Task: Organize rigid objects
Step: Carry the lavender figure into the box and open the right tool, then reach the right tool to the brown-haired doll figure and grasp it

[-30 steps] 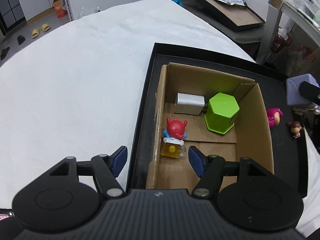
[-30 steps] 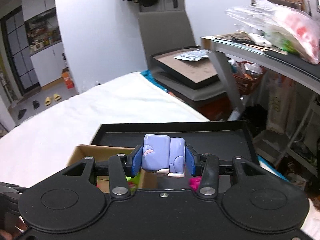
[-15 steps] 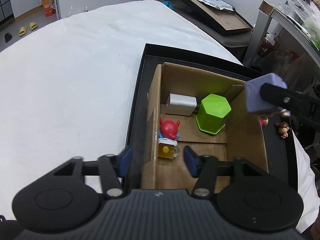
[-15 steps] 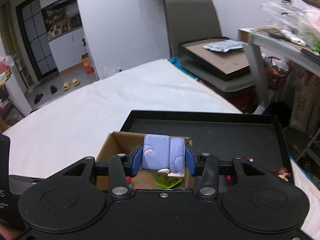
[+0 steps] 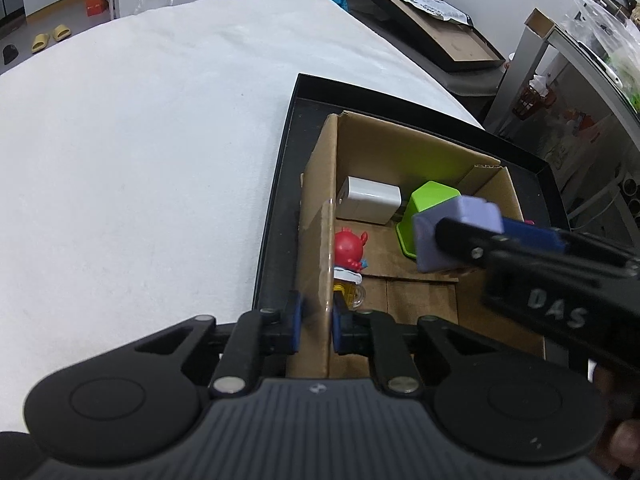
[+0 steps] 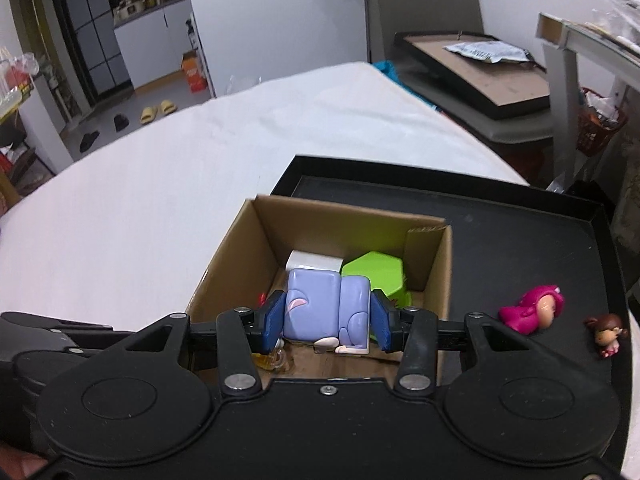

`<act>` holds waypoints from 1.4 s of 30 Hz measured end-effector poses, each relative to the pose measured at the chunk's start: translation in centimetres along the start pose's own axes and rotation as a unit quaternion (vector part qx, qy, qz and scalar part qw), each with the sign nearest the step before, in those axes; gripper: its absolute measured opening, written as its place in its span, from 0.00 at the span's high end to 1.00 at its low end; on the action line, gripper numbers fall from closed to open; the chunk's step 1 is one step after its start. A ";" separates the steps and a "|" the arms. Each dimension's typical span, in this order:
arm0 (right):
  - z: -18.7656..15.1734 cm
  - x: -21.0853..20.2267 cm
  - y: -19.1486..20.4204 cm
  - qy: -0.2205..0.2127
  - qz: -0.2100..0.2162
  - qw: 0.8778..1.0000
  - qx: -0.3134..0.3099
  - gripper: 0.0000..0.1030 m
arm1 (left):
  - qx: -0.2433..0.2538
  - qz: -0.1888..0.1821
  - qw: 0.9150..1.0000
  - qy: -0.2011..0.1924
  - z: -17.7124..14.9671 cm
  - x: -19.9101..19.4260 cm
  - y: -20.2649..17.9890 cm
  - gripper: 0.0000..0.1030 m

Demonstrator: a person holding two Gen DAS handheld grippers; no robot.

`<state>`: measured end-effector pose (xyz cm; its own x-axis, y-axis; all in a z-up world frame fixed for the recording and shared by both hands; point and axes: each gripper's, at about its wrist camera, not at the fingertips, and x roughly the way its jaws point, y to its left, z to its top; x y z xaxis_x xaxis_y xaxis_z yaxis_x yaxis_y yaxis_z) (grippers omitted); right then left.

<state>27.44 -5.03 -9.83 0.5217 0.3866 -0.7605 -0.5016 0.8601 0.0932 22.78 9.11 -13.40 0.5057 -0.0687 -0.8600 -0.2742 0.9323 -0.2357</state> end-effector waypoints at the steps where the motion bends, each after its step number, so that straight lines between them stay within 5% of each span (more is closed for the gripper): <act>1: 0.0 0.2 0.0 0.003 -0.002 1.000 -0.002 0.57 | -0.002 -0.002 1.000 0.001 0.1 0.0 0.1 0.86; 15: -1.0 2.9 0.9 0.041 -0.028 0.999 -0.006 0.57 | -0.012 -0.027 0.999 0.012 0.4 0.3 0.8 0.84; 30: -0.6 0.8 -0.1 0.012 -0.027 1.000 0.003 0.54 | -0.011 0.004 1.000 0.027 0.5 -0.8 0.4 0.81; 37: 0.0 -1.8 -1.4 -0.029 -0.014 0.999 0.012 0.53 | 0.005 0.041 0.999 0.016 0.6 -2.0 -0.6 0.57; 42: 0.1 -2.6 -2.9 -0.050 -0.025 0.998 0.026 0.47 | 0.006 0.053 0.998 0.013 0.8 -2.5 -1.3 0.51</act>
<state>27.61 -8.50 -8.01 0.6130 0.3712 -0.6975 -0.4382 0.8943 0.0908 22.52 8.36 -10.62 0.4532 0.0225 -0.8911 -0.3154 0.9390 -0.1367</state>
